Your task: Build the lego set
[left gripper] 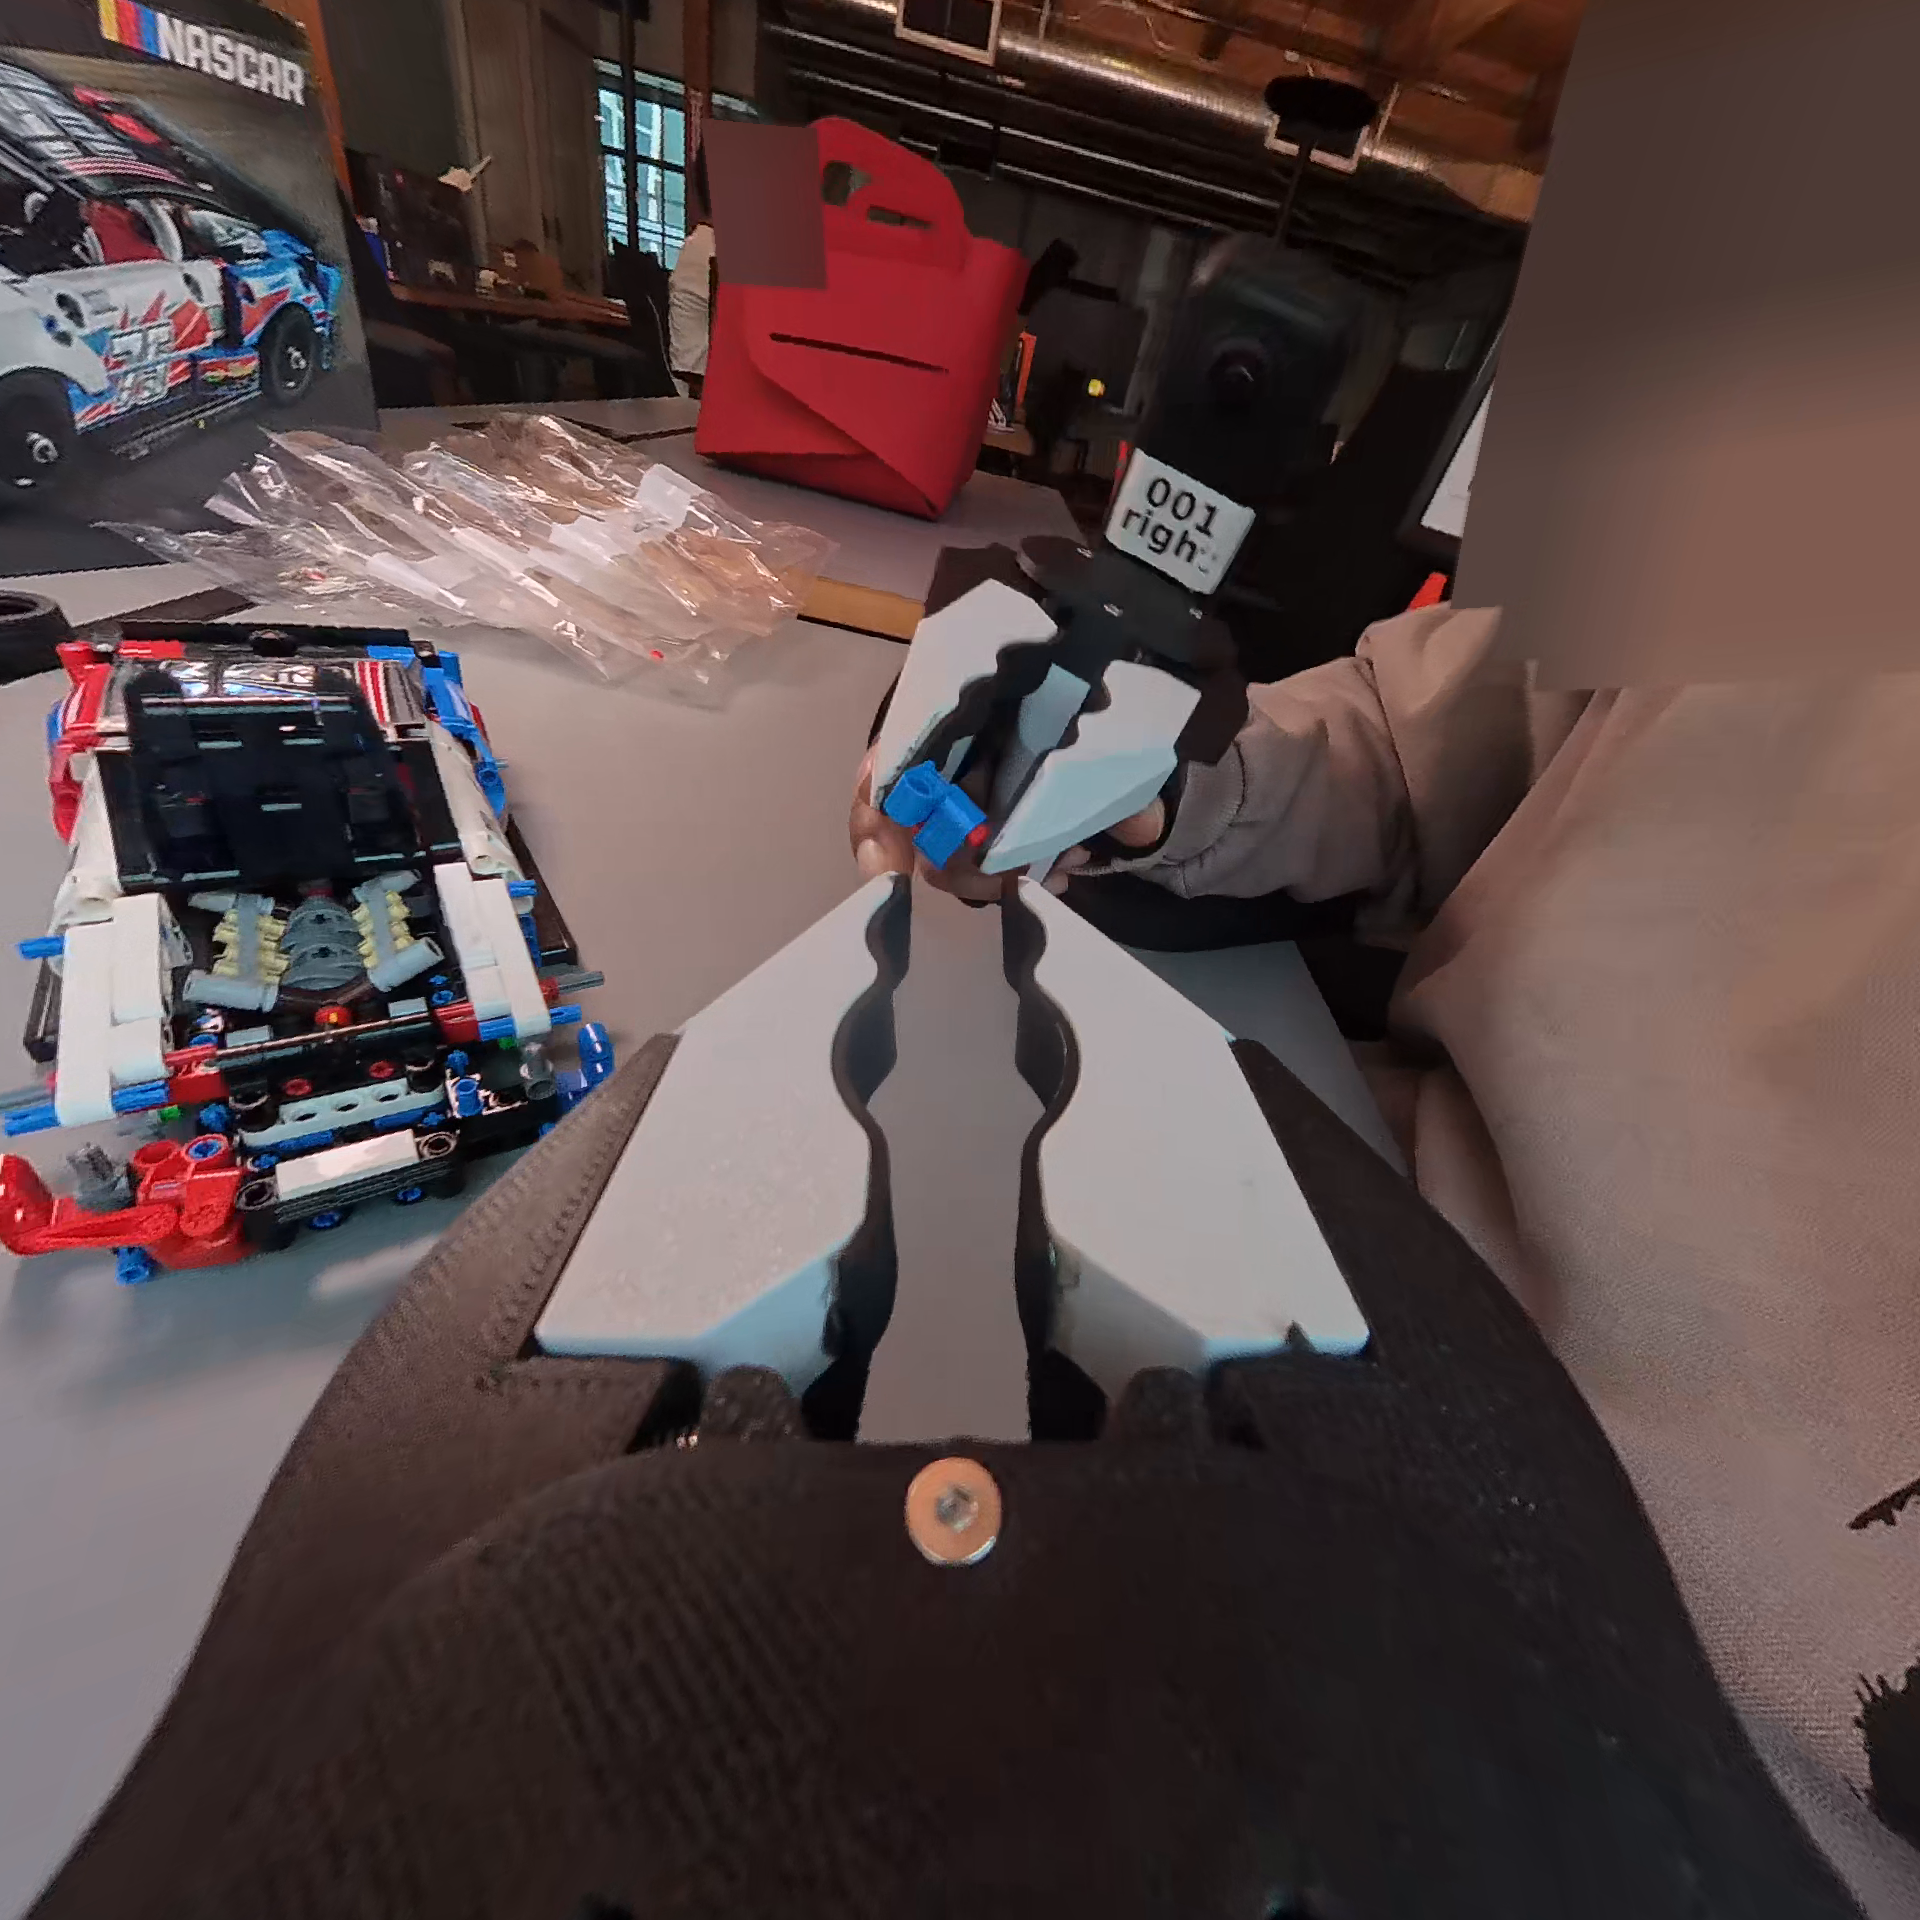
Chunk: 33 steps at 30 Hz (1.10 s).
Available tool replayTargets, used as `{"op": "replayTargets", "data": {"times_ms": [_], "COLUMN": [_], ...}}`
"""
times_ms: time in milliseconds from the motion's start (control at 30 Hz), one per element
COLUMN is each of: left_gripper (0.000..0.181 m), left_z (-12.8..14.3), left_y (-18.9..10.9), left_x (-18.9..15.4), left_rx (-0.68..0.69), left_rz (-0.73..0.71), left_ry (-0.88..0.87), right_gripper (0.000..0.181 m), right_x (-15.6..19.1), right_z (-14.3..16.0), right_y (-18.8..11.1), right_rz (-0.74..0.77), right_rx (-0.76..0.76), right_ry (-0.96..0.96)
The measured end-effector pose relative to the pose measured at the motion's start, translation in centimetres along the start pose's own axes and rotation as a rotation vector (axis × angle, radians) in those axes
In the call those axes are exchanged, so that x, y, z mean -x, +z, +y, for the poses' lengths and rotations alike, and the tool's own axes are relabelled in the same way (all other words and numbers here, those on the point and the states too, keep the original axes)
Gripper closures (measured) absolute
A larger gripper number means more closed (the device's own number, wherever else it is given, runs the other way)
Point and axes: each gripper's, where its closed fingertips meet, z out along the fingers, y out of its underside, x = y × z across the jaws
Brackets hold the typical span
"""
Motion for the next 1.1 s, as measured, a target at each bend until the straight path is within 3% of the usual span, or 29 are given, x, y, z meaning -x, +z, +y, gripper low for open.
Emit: {"op": "replayTargets", "data": {"times_ms": [167,267,433,533,667,767,900,1000,1100], "left_gripper": [0.162,0.158,0.172,0.174,0.175,0.176,0.176,0.176,0.179], "left_z": [0.5,1.6,2.1,1.5,0.4,-0.2,-0.2,-0.1,0.3], "left_y": [0.2,0.8,1.0,0.7,0.2,-0.1,0.0,-0.1,-0.1], "left_x": [2.2,2.4,2.1,1.4,0.0,-0.9,-1.6,-1.1,1.1], "left_rx": [0.008,0.045,0.066,0.047,-0.015,-0.040,-0.035,-0.037,-0.027], "left_rz": [-0.108,-0.113,-0.081,-0.019,0.110,0.174,0.198,0.176,0.043], "left_ry": [-0.146,-0.203,-0.224,-0.237,-0.254,-0.243,-0.219,-0.228,-0.243], "right_gripper": [0.166,0.166,0.165,0.164,0.153,0.159,0.174,0.176,0.177], "right_x": [-0.4,-0.3,-0.3,0.3,1.2,1.4,2.4,2.0,0.4], "right_z": [2.4,2.7,2.7,1.8,0.5,-0.3,-0.3,0.0,0.6], "right_y": [0.8,1.2,1.2,1.1,0.5,-0.1,0.0,0.1,0.3], "right_rz": [0.156,0.196,0.233,0.163,-0.063,-0.184,-0.248,-0.208,-0.092], "right_rx": [0.179,0.224,0.248,0.151,0.002,-0.071,-0.064,-0.046,0.002], "right_ry": [-0.345,-0.432,-0.518,-0.383,0.023,0.230,0.280,0.263,0.222]}}
